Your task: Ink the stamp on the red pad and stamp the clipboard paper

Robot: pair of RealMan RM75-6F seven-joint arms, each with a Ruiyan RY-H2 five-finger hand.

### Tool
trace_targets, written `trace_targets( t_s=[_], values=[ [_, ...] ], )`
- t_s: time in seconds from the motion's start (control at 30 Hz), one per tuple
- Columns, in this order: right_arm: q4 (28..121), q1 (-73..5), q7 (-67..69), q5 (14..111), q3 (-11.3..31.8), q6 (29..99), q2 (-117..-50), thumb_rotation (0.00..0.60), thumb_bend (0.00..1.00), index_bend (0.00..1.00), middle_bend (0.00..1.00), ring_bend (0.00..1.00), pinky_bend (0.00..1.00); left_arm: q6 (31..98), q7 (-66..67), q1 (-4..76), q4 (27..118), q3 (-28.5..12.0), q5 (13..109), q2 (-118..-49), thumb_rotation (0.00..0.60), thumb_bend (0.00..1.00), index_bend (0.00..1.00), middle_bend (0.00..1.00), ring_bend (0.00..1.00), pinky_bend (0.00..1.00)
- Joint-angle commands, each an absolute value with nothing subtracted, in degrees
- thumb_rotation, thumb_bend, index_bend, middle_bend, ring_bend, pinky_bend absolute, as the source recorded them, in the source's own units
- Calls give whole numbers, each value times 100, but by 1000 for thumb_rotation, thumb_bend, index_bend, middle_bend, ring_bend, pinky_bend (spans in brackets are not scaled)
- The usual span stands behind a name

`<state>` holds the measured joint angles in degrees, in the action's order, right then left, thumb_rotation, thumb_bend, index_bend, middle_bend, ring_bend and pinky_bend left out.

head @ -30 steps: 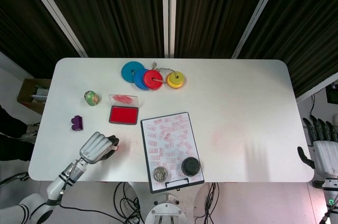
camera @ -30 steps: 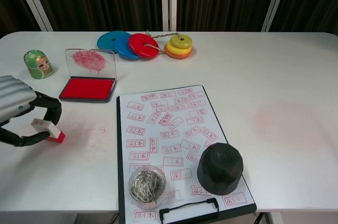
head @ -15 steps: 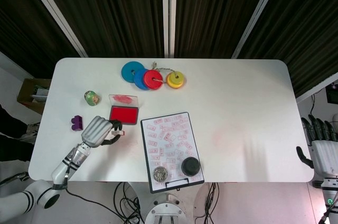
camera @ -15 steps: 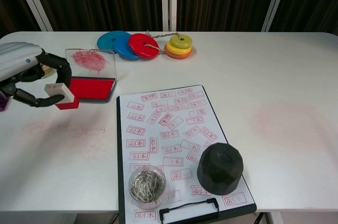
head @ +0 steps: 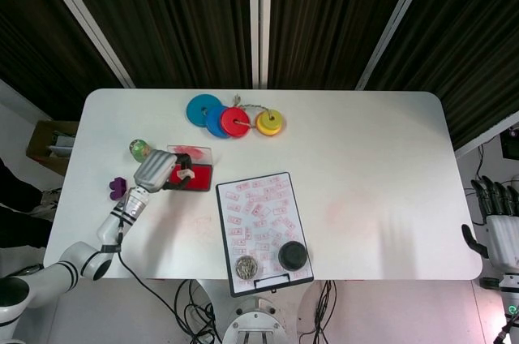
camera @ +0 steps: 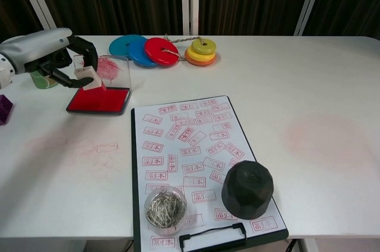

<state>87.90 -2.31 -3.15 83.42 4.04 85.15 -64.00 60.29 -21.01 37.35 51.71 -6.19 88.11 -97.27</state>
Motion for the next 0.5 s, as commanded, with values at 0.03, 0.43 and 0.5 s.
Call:
trace_targets(
  t_s=[0.03,0.43,0.5],
  values=[
    [8788,-236,-323,8331,407,8497,-6402,600,276,0,0,0,0,5872,-2301,3859,4688,-587,8737,-10002,600,421,692,686,1000,1000],
    [8815,-267,-403,8338,400,8452,-6435,600,276,0,0,0,0,5755,-2555,3939,4100,-440,8709,-10279,600,425,705,700,1000,1000],
    [8810,-267,-409,8340,391,8441,-6443,600,276,0,0,0,0,5718,-2584,3944,4042,-425,8690,-10313,600,425,706,701,1000,1000]
  ],
)
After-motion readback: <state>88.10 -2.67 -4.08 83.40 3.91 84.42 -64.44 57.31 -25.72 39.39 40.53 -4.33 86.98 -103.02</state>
